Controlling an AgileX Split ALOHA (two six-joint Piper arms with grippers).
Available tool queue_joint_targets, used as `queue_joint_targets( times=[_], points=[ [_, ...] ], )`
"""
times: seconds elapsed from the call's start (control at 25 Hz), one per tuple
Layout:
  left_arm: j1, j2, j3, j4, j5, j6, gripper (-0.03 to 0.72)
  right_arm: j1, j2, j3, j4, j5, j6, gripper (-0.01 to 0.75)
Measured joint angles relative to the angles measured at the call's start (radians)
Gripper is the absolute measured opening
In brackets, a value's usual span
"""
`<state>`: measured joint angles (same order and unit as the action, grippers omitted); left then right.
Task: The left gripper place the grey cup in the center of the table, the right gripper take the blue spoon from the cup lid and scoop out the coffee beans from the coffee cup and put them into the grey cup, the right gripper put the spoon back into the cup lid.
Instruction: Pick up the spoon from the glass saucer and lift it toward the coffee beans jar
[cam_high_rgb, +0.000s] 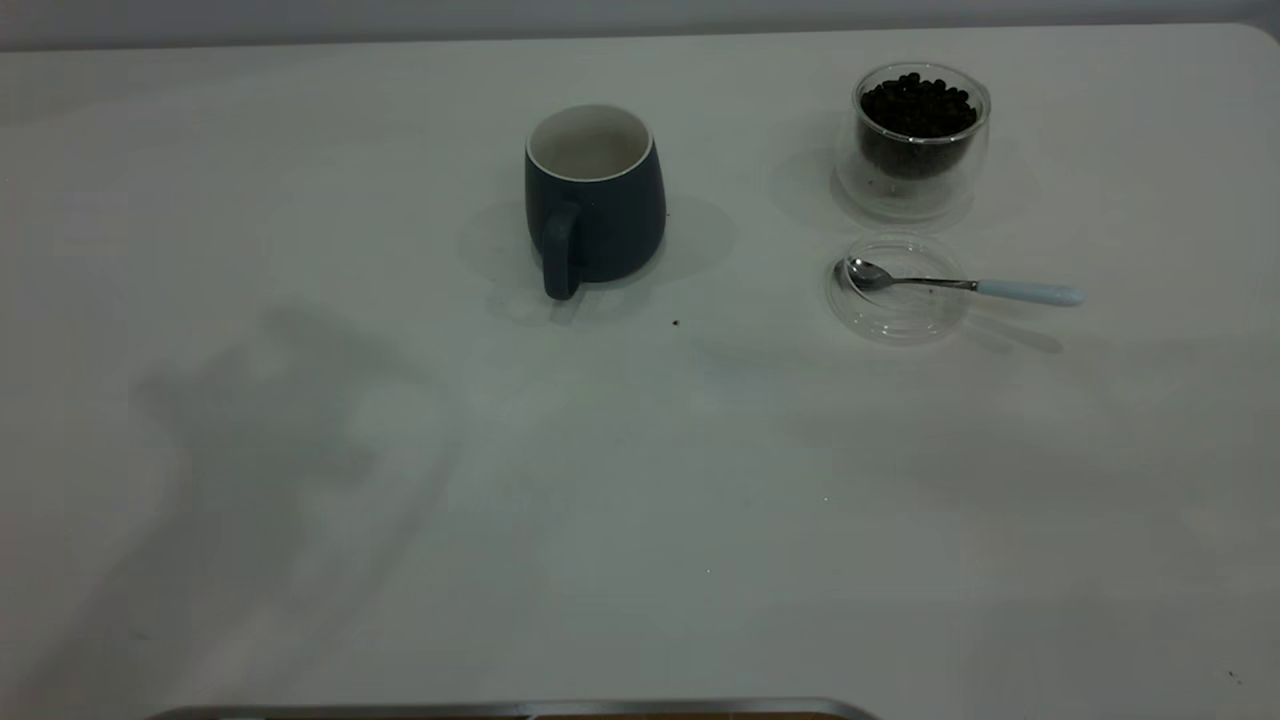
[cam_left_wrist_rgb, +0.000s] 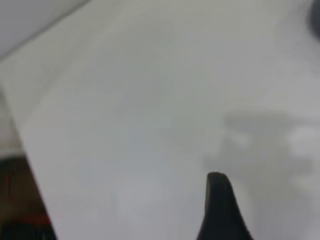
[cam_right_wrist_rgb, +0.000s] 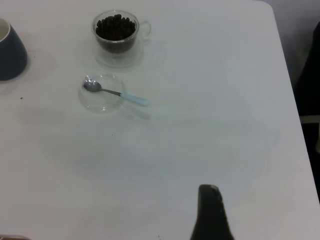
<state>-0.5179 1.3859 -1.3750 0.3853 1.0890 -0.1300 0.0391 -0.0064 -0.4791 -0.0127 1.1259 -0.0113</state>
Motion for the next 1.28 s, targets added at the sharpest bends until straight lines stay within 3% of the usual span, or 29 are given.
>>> queue_joint_targets(
  times=[0.08, 0.32, 0.84, 1.28],
  points=[
    [0.000, -0.081, 0.002, -0.006, 0.077, -0.014, 0.555, 0.000, 0.000, 0.000, 0.000, 0.000, 0.000, 0.575],
    [0.000, -0.314, 0.112, -0.069, 0.077, -0.019, 0.555, 0.000, 0.000, 0.000, 0.000, -0.001, 0.000, 0.575],
    [0.000, -0.846, 0.722, -0.350, 0.046, 0.072, 0.555, 0.000, 0.000, 0.000, 0.000, -0.001, 0.000, 0.575],
    [0.000, -1.115, 0.887, -0.411, 0.027, 0.146, 0.555, 0.000, 0.000, 0.000, 0.000, -0.001, 0.000, 0.575]
  ],
)
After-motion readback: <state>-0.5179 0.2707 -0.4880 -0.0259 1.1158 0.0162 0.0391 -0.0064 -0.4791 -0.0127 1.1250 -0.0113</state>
